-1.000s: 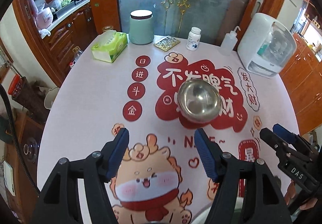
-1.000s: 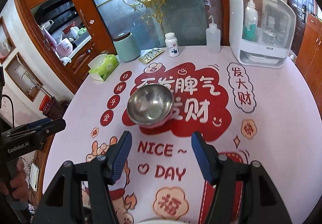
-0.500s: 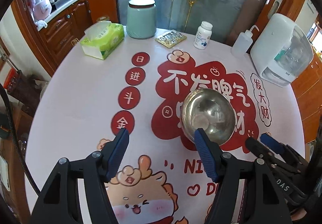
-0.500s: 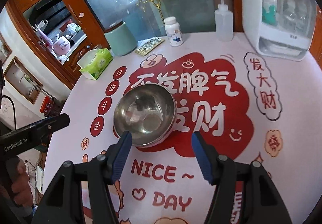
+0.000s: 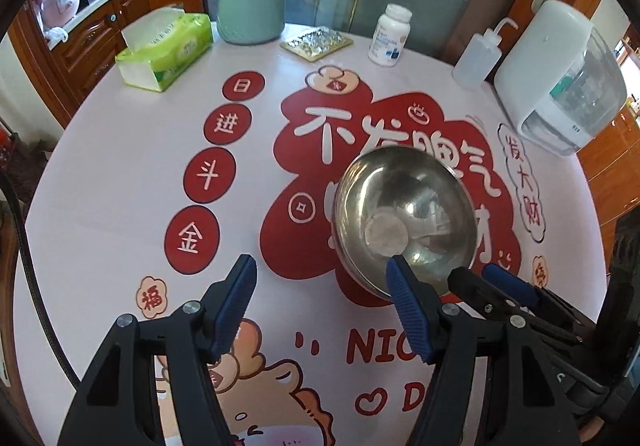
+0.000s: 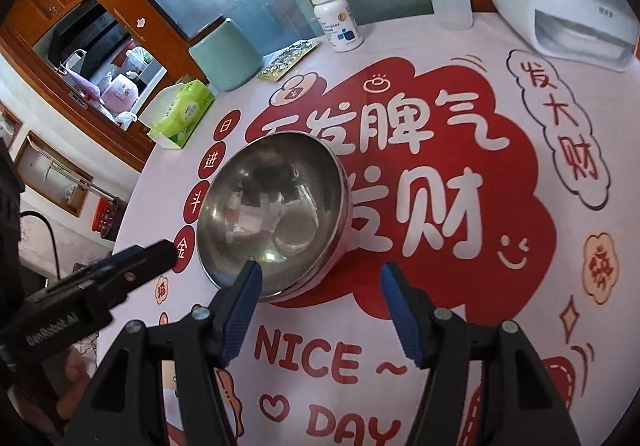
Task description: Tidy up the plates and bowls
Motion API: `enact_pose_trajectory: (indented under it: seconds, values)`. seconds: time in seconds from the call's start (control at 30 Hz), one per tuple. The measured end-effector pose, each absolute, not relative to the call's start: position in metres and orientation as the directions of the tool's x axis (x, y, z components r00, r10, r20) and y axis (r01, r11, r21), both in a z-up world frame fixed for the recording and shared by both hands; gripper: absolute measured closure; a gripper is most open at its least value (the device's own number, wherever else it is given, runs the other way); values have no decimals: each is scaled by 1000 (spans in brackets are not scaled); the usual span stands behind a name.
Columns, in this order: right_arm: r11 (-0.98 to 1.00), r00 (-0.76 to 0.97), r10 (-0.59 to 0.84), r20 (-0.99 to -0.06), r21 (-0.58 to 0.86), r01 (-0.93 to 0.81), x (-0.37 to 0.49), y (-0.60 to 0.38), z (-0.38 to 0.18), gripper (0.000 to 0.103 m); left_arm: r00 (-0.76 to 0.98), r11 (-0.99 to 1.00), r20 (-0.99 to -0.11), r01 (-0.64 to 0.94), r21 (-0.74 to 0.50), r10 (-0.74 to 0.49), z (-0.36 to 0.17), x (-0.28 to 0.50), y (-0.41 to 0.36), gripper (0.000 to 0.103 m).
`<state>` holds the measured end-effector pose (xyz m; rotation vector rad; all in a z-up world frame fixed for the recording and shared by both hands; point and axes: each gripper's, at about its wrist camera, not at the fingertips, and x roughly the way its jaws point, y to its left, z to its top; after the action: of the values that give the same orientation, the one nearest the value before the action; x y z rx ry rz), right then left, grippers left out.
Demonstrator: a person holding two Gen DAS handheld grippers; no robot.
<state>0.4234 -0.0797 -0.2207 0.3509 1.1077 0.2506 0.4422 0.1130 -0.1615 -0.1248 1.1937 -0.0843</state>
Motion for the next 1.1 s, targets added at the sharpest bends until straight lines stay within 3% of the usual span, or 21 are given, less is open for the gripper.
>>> enact_pose_trajectory:
  seconds: [0.27,0.4,0.53,0.77,1.1]
  values:
    - [897,422,400,-814,443,5,426,-83,-236,42,329,989,-934,-7,-148,-138,-184,449,108,37]
    - [881,425,422,-801,473,17,426,-86,-240,51,308,986,-938,0,-169,-161,-192,451,106,40]
    - [877,432,428,-794,480,12,426,-85,-240,62,294,986,-942,20,-163,-161,-198,453,100,48]
    - [871,430,435,-791,490,20,425,-89,-241,72,261,981,-946,42,-188,-192,-208,452,92,75]
    - [877,414,432,-801,480,13,420,-87,-242,91,231,980,-952,43,-194,-199,-214,439,87,83]
